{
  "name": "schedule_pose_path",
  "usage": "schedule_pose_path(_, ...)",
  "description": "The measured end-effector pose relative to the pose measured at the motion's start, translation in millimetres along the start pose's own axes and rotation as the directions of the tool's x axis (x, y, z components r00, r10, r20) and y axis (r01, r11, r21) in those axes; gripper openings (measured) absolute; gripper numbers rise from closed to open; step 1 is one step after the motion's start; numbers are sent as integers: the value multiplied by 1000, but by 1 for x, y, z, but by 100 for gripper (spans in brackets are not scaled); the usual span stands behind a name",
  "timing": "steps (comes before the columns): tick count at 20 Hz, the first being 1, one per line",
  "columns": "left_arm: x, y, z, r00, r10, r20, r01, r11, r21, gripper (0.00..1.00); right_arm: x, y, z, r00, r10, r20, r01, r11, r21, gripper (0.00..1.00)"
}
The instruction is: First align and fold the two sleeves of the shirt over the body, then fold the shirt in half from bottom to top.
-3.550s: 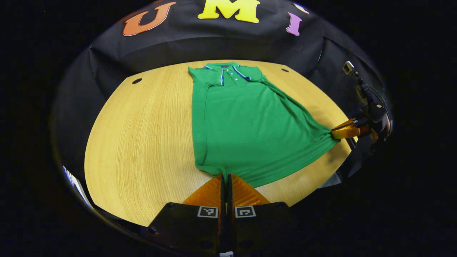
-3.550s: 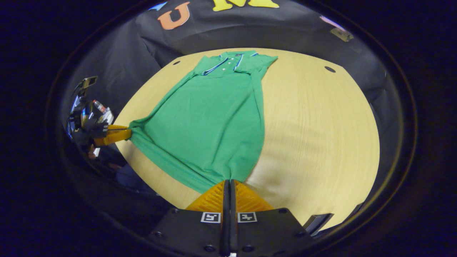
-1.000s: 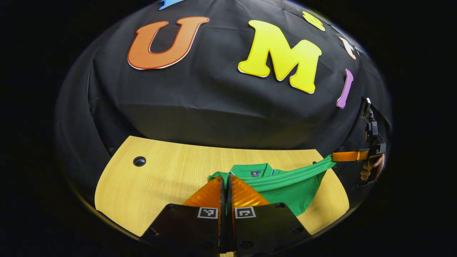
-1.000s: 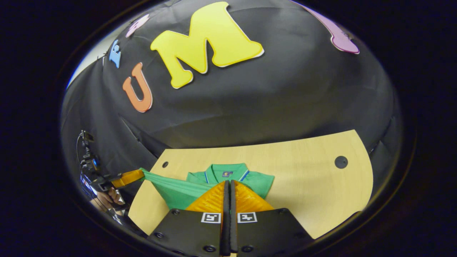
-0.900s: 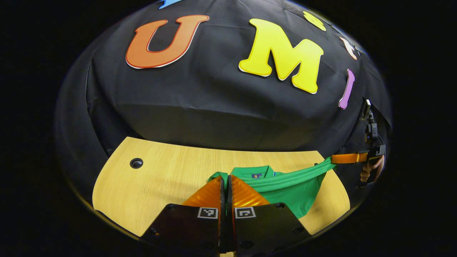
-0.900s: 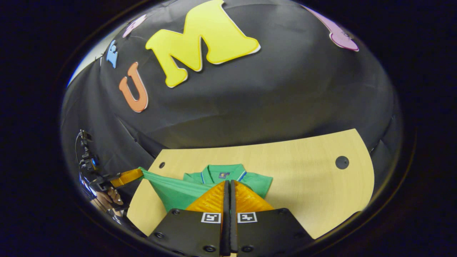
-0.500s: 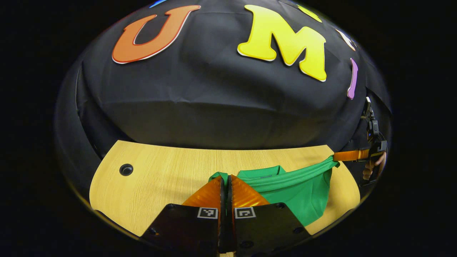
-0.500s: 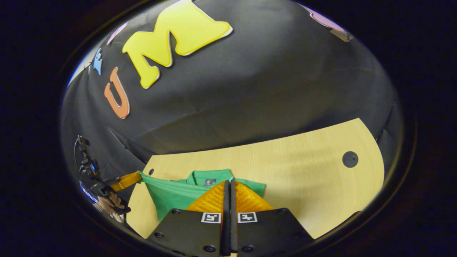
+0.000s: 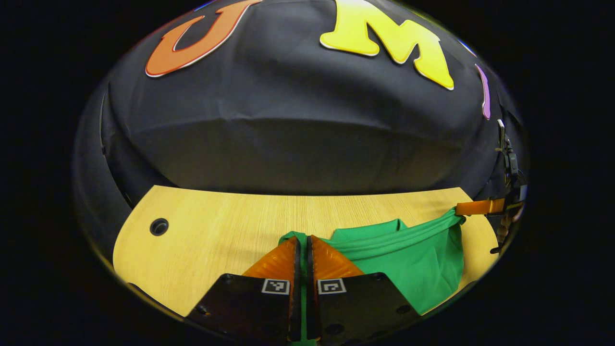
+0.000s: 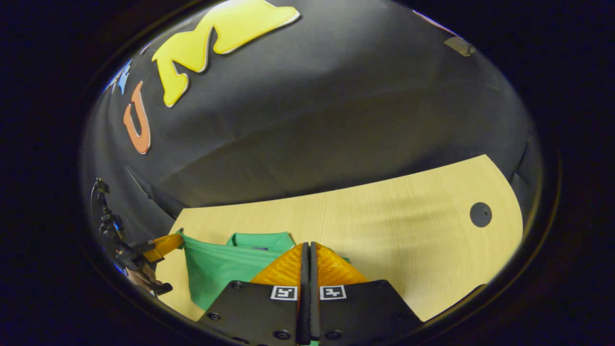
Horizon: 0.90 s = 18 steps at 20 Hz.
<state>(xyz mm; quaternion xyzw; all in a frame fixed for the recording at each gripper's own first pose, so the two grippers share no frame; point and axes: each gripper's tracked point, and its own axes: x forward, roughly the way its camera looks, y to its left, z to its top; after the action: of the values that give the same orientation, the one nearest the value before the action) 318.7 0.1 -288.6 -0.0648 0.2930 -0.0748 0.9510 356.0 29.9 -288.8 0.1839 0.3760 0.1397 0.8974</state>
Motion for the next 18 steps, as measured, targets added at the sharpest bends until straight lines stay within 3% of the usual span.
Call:
schedule_pose_path(5, 15, -3, -1, 1000, -15, 20, 15, 1000, -4, 13, 16, 4, 0, 999, -43, 30, 46, 995, -85, 2)
schedule_pose_path(7, 14, -7, -1, 1000, -26, 13, 26, 999, 19, 31, 19, 2, -2, 997, -68, 33, 71, 994, -88, 5)
schedule_pose_path(8, 15, -7, 0, 1000, -16, 13, 16, 999, 28, 49, 18, 1, 0, 996, -77, 35, 80, 993, -90, 5)
schedule_pose_path(11, 5, -1, 12, 999, 17, 47, -18, 1000, 26, 73, 8, 3, 4, 993, -96, 66, 103, 987, -120, 52)
schedule_pose_path(12, -2, -1, 18, 998, 23, 64, -24, 1000, 15, 93, 3, 2, 6, 990, -110, 88, 121, 983, -135, 68)
schedule_pose_path(13, -7, 0, 23, 997, 27, 78, -28, 1000, 4, 87, -7, 4, 9, 987, -124, 103, 138, 979, -149, 85)
schedule_pose_path(14, -15, 1, 29, 995, 39, 91, -39, 999, -5, 93, -15, 6, 12, 983, -134, 123, 153, 976, -158, 93)
schedule_pose_path(18, -50, 7, 49, 987, 70, 144, -67, 997, -28, 99, -55, 23, 24, 967, -148, 206, 186, 967, -175, 96)
